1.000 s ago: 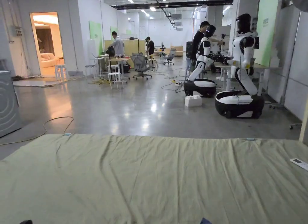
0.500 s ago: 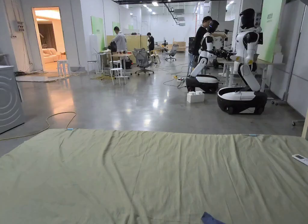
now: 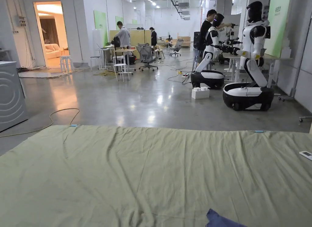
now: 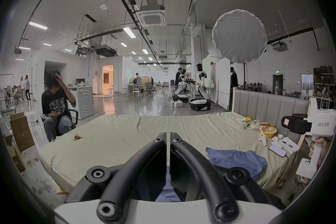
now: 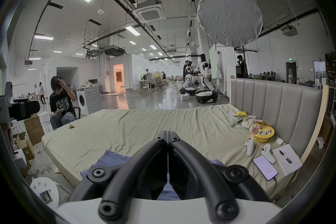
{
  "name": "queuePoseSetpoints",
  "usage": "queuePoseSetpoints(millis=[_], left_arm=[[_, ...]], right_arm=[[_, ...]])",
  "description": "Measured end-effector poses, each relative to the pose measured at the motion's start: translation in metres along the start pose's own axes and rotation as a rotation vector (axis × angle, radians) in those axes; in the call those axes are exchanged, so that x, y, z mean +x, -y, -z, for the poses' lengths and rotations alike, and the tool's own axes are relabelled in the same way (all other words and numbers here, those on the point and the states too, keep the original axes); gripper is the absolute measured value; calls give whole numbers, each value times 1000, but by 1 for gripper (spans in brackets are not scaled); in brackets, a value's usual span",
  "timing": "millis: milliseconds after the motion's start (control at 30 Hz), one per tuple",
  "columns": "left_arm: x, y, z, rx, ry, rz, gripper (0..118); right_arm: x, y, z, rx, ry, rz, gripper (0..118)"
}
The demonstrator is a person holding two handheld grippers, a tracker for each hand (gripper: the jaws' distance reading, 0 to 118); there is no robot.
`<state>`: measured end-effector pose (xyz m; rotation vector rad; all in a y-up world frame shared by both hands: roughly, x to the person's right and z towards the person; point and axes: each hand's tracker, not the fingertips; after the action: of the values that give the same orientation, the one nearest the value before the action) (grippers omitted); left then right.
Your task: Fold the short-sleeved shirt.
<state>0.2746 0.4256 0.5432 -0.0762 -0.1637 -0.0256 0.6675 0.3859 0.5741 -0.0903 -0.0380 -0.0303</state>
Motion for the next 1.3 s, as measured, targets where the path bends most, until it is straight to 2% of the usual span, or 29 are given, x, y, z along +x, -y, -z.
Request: queuePoseSetpoints(millis=[200, 233, 400, 433, 467, 500, 533, 567, 600, 733, 800, 933, 967, 1000, 1033, 1233, 1300], left_arm=[[-12, 20, 38, -190, -5, 11, 3], [-14, 25, 49, -219, -18, -35, 3], [-34, 52, 115, -328, 95, -219, 4], [-38, 60, 136, -363, 95, -248, 11], [-40, 67, 155, -394, 100, -280, 24], [-39, 76, 177, -432, 72, -261, 45], [-38, 86, 198, -468, 71, -248, 71], [-37, 95, 218, -506, 70, -241, 81], [-35, 108, 244, -543, 82, -205, 81], [-22, 155, 323, -644, 75, -64, 81], [-25, 175, 351, -707, 81, -93, 81], [-29, 213, 392, -831, -2, -94, 80], [-29, 219, 397, -844, -4, -84, 74], [-28, 223, 400, -849, 2, -73, 59], [-24, 226, 401, -864, 15, -63, 33], [4, 225, 397, -880, 3, 40, 9], [11, 231, 404, -908, -10, 83, 9]], right_arm=[[1, 10, 7, -35, -1, 5, 1], [2, 13, 9, -45, -1, 11, 1], [9, 29, 20, -122, 5, 41, 1], [11, 32, 22, -133, 8, 48, 1], [13, 37, 24, -146, 12, 56, 1], [15, 40, 26, -160, 14, 63, 1], [18, 43, 28, -173, 16, 67, 1], [20, 46, 29, -186, 20, 68, 1], [23, 49, 31, -203, 21, 66, 1], [37, 64, 36, -261, 37, 55, 1], [45, 71, 37, -295, 66, 66, 1], [60, 83, 37, -350, 107, 92, 1], [63, 85, 36, -360, 115, 89, 1], [66, 87, 35, -372, 125, 82, 1], [68, 89, 34, -380, 133, 74, 1], [74, 98, 39, -415, 136, 83, 1], [72, 95, 50, -417, 114, 74, 1]])
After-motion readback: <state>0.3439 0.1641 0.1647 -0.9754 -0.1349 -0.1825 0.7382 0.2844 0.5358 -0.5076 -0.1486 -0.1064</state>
